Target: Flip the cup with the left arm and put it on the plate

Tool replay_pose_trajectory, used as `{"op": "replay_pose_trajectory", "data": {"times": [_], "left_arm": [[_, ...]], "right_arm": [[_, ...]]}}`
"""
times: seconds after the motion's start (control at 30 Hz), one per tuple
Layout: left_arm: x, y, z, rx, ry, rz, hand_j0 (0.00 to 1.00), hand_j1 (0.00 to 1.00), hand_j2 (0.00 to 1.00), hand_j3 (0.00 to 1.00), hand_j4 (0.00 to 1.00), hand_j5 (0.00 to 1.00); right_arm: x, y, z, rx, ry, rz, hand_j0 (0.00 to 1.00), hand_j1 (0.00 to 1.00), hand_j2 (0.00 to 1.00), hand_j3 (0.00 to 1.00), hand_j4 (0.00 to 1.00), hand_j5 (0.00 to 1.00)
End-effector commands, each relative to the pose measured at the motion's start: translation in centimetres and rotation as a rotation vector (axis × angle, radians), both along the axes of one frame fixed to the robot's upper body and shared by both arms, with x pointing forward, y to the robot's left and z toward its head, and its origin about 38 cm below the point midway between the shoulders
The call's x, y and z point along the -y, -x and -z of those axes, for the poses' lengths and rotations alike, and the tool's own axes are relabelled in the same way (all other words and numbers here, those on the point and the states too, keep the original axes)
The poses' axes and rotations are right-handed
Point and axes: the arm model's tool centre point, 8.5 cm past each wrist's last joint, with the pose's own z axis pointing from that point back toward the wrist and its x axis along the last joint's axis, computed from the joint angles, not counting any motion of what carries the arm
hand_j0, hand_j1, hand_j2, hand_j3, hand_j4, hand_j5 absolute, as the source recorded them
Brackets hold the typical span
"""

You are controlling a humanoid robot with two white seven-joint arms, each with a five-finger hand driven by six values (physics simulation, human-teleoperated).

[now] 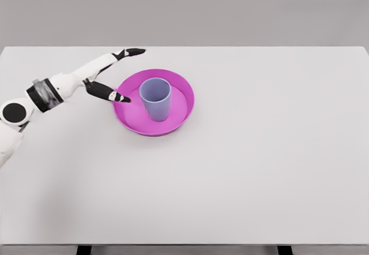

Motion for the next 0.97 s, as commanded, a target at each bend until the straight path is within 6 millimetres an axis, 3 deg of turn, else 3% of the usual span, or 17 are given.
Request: {"op": "replay_pose_trajectory", "data": {"times": [0.0,0.13,0.27,0.4,0.7,0.93], "left_arm": [[-1.9,-0.2,-1.1,0.02,0.006,-0.041,1.0,1.0,1.0,1.0,1.0,1.0],[-4.7,0.2,-1.4,0.026,0.002,-0.099,1.0,1.0,1.0,1.0,1.0,1.0],[-6.4,0.5,-1.8,0.041,0.038,-0.149,1.0,1.0,1.0,1.0,1.0,1.0],[-6.8,0.8,-1.1,0.043,-0.012,-0.159,1.0,1.0,1.0,1.0,1.0,1.0],[-10.2,2.6,0.5,0.023,-0.089,-0.227,1.0,1.0,1.0,1.0,1.0,1.0],[-10.9,2.6,0.6,0.022,-0.064,-0.253,1.0,1.0,1.0,1.0,1.0,1.0]], "right_arm": [[0.0,0.0,0.0,0.0,0.0,0.0,1.0,1.0,1.0,1.0,1.0,1.0],[0.0,0.0,0.0,0.0,0.0,0.0,1.0,1.0,1.0,1.0,1.0,1.0],[0.0,0.0,0.0,0.0,0.0,0.0,1.0,1.0,1.0,1.0,1.0,1.0],[0.0,0.0,0.0,0.0,0.0,0.0,1.0,1.0,1.0,1.0,1.0,1.0],[0.0,0.0,0.0,0.0,0.0,0.0,1.0,1.0,1.0,1.0,1.0,1.0],[0.0,0.0,0.0,0.0,0.0,0.0,1.0,1.0,1.0,1.0,1.0,1.0]]}}
